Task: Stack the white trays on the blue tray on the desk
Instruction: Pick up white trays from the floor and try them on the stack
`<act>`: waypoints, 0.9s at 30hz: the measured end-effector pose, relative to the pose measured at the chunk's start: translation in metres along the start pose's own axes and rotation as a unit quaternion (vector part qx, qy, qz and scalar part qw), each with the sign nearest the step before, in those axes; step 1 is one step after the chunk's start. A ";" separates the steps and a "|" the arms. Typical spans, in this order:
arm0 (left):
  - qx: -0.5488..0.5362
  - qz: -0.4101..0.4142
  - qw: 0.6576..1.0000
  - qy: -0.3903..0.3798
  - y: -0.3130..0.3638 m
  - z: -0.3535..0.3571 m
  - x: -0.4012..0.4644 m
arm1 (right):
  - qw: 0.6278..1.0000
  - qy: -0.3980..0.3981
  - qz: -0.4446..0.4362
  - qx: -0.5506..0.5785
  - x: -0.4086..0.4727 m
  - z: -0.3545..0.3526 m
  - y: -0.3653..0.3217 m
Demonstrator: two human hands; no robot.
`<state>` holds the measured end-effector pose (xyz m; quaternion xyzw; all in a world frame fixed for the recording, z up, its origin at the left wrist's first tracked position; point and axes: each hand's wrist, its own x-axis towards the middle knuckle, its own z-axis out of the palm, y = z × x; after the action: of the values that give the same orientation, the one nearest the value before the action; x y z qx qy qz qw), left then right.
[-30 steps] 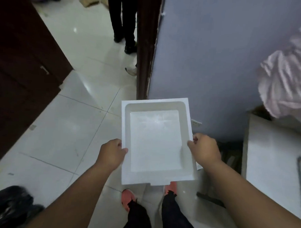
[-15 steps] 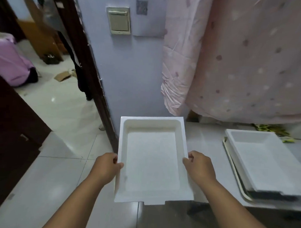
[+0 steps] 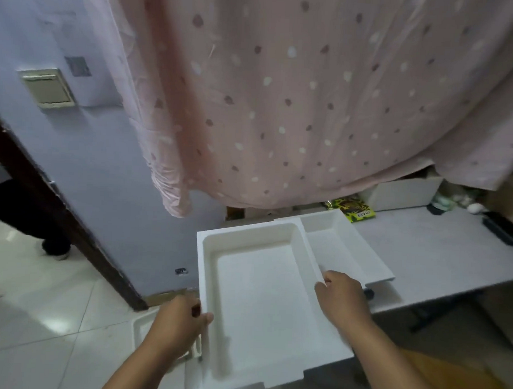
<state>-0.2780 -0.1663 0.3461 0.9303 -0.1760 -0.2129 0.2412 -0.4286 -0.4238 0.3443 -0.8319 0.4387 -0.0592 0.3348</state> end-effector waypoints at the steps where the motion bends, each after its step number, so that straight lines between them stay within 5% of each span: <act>1: 0.001 0.009 1.000 -0.007 0.015 0.002 0.008 | 1.000 0.008 -0.004 0.001 0.007 -0.012 0.006; 15: -0.045 0.108 0.993 -0.012 0.168 0.039 0.143 | 0.991 0.129 -0.028 -0.023 0.141 -0.111 0.038; 27: 0.000 -0.022 0.999 -0.046 0.220 0.104 0.173 | 0.999 0.010 -0.008 -0.035 0.234 -0.109 0.101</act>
<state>-0.2310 -0.4601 0.3254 0.9232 -0.1662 -0.2607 0.2284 -0.3986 -0.6981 0.3209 -0.8460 0.4372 -0.0550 0.3000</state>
